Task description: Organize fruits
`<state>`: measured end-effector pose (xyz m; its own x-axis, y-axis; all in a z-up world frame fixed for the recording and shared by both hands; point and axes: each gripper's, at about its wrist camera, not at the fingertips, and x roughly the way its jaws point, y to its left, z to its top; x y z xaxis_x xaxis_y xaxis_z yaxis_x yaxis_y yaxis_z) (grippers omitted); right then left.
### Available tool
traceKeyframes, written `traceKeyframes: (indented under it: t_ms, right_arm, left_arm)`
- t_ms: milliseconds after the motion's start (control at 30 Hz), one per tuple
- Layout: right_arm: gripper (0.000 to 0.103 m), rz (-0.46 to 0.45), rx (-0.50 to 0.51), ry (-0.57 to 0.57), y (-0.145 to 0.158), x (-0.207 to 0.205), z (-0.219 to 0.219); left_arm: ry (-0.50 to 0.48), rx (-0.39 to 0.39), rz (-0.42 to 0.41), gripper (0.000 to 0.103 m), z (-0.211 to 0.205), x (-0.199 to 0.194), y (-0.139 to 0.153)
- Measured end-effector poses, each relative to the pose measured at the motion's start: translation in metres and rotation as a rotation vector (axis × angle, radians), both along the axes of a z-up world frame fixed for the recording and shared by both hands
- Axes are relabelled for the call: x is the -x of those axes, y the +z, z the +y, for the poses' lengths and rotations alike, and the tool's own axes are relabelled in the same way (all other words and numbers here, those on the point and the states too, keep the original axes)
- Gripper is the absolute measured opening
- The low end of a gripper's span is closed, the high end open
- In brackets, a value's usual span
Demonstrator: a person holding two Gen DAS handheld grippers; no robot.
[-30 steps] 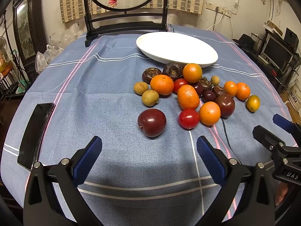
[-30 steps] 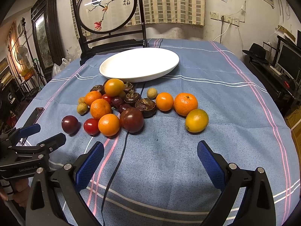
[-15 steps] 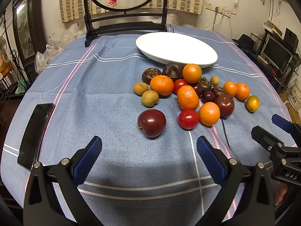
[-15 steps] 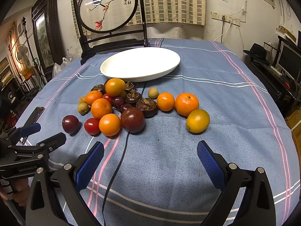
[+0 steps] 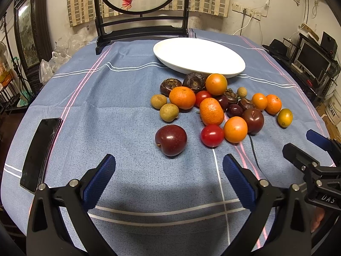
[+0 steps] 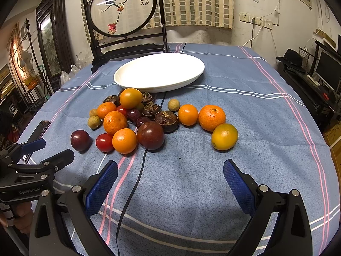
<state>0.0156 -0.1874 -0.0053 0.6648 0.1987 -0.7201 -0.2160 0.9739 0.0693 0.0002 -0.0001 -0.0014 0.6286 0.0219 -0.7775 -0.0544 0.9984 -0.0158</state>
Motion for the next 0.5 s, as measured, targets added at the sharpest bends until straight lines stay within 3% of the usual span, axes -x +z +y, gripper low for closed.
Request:
traceKeyframes:
  t_ms: [500]
  right_arm:
    - [0.099, 0.002, 0.001, 0.0, -0.001, -0.0005, 0.0011]
  left_arm:
    - [0.0, 0.001, 0.001, 0.098, -0.0002, 0.0015, 0.0009]
